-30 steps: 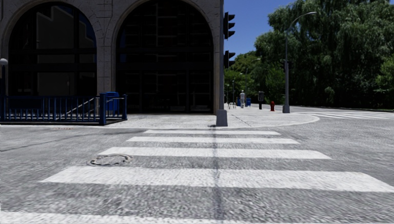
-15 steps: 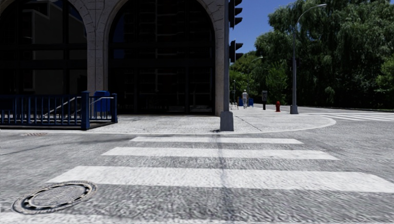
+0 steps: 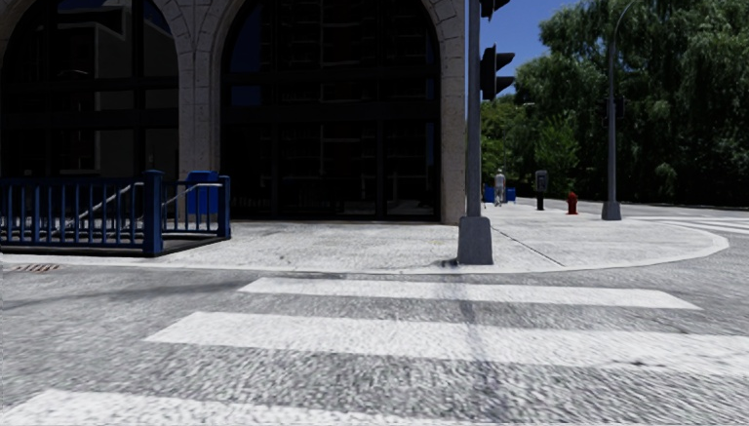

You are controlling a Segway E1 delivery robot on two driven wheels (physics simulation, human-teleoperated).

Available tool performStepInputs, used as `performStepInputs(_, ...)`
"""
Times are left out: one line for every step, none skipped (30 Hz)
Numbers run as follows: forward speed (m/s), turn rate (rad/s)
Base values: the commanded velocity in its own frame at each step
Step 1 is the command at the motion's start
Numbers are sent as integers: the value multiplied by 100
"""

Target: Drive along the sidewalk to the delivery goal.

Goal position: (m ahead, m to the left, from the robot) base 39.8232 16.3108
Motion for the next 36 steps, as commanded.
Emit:
performStepInputs(200,0)
performStepInputs(200,0)
performStepInputs(200,0)
performStepInputs(200,0)
performStepInputs(200,0)
performStepInputs(200,0)
performStepInputs(200,0)
performStepInputs(200,0)
performStepInputs(200,0)
performStepInputs(200,0)
performStepInputs(200,0)
performStepInputs(200,0)
performStepInputs(200,0)
performStepInputs(200,4)
performStepInputs(200,4)
performStepInputs(200,19)
performStepInputs(200,27)
performStepInputs(200,29)
performStepInputs(200,29)
performStepInputs(200,29)
performStepInputs(200,30)
performStepInputs(200,30)
performStepInputs(200,30)
performStepInputs(200,30)
performStepInputs(200,30)
performStepInputs(200,30)
performStepInputs(200,30)
performStepInputs(200,30)
performStepInputs(200,30)
performStepInputs(200,30)
performStepInputs(200,30)
performStepInputs(200,30)
performStepInputs(200,30)
performStepInputs(200,30)
performStepInputs(200,30)
performStepInputs(200,30)
